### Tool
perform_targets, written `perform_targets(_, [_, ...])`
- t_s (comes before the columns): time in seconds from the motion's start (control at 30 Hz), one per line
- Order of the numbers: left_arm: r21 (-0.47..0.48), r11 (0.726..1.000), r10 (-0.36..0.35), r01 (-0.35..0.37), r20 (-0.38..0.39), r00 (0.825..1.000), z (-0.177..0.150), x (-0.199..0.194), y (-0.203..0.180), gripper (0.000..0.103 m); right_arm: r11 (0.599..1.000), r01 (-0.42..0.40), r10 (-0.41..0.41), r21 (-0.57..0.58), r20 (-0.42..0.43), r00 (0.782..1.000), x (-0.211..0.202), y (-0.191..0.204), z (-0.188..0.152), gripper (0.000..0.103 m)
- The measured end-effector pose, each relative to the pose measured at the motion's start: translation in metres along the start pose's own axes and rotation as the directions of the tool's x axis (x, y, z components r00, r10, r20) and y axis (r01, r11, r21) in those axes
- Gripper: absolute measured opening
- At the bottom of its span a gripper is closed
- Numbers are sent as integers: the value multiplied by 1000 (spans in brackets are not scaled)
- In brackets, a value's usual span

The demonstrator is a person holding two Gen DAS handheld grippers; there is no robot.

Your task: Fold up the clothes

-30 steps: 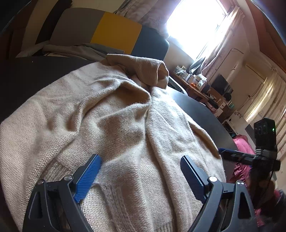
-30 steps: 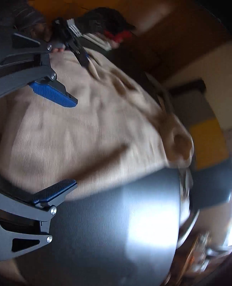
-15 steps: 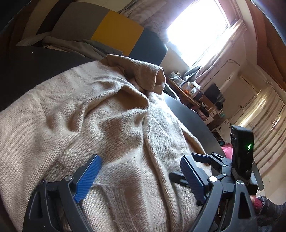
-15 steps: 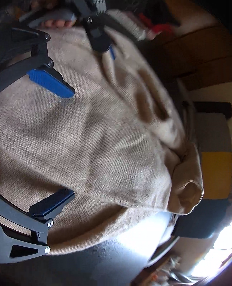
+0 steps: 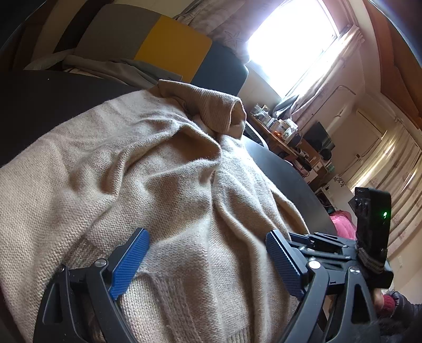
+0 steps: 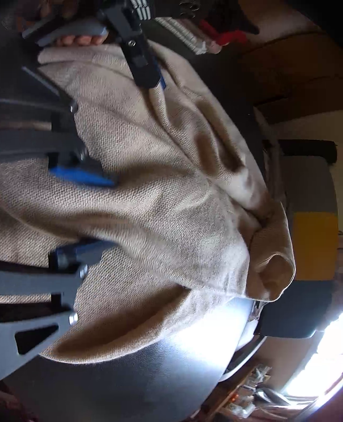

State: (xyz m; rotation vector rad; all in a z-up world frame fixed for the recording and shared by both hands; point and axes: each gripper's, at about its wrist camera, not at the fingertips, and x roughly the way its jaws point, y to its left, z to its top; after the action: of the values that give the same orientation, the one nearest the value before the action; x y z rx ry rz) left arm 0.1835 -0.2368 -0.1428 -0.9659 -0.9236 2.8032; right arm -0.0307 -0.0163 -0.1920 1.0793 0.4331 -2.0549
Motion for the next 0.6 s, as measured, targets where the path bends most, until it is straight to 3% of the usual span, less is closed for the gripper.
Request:
perform_targets(0.03, [0,1000,1,-1,-2,1000,0,0,0,92,1000,-9,9,8,1,1000,-2,-2,0,21])
perform_targets(0.13, [7,1000,7,-7,-8,1000,0,1,0,92,999,34,-34,-12,11,999,-10,-10,3,14])
perform_targets(0.2, [19,1000,15,-15,-13,1000,0,2,-1,92,987,145,-144,-69,25,989,-11,-13,10,13])
perform_targets(0.3, [26,1000,17,-16,-15,1000,0,2,-1,92,946,302,-299,-116,47,953,-15,-37,18,12])
perform_targets(0.4, [33,999,24,-24,-16,1000,-1,2,-1,92,882,455,-452,-121,54,890,-23,-82,25,8])
perform_targets(0.5, [41,998,38,-37,-19,999,-1,3,-3,92,789,604,-605,-112,27,796,-24,-142,35,5])
perform_targets(0.6, [51,997,54,-52,-30,998,0,5,-4,92,697,714,-717,-74,-53,695,-19,-214,47,5])
